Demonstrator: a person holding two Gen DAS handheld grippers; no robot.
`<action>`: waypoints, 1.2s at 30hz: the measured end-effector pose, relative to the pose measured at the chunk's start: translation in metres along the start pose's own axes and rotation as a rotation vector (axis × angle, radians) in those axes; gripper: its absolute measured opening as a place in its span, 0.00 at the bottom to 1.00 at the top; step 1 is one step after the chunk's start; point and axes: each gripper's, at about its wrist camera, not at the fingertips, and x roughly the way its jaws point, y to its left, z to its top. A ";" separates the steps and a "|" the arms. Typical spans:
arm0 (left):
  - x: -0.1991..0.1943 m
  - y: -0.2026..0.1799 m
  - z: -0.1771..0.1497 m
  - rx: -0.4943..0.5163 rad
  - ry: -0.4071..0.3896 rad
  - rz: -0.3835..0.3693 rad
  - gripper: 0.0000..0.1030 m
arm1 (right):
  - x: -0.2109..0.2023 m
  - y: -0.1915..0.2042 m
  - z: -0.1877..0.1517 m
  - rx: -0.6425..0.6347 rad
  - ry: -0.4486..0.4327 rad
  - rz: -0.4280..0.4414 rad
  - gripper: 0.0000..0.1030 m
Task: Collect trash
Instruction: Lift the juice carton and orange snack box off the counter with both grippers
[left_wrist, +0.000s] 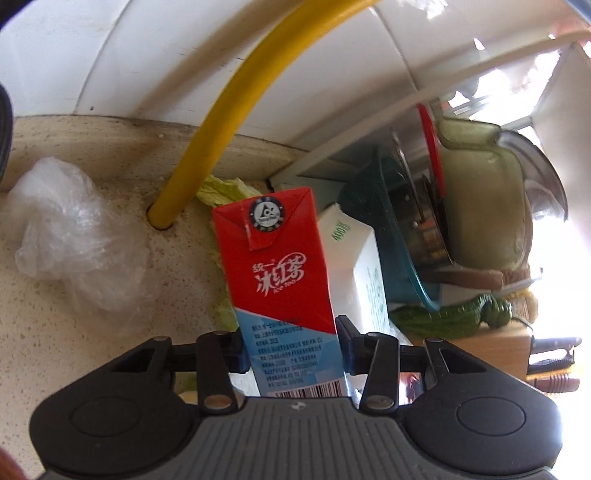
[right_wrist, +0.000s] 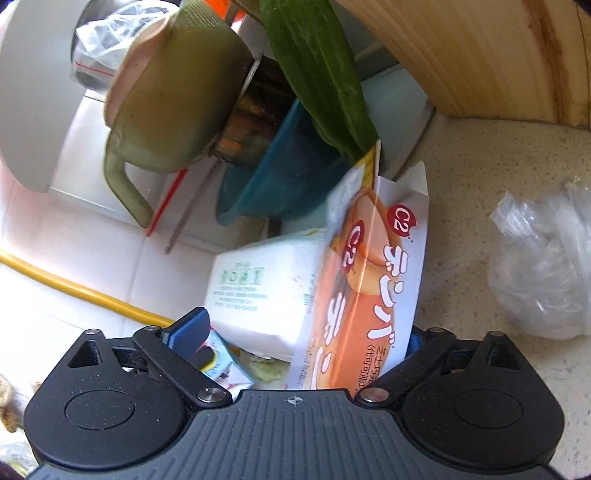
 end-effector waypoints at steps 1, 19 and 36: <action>0.000 0.001 0.000 -0.008 -0.003 0.007 0.38 | 0.002 0.000 -0.001 0.004 0.011 -0.008 0.68; -0.047 -0.032 -0.017 0.186 -0.054 0.010 0.38 | -0.043 0.007 -0.015 0.055 -0.041 0.082 0.42; -0.114 -0.077 -0.085 0.408 -0.119 0.049 0.38 | -0.097 0.058 -0.061 -0.084 -0.045 0.145 0.42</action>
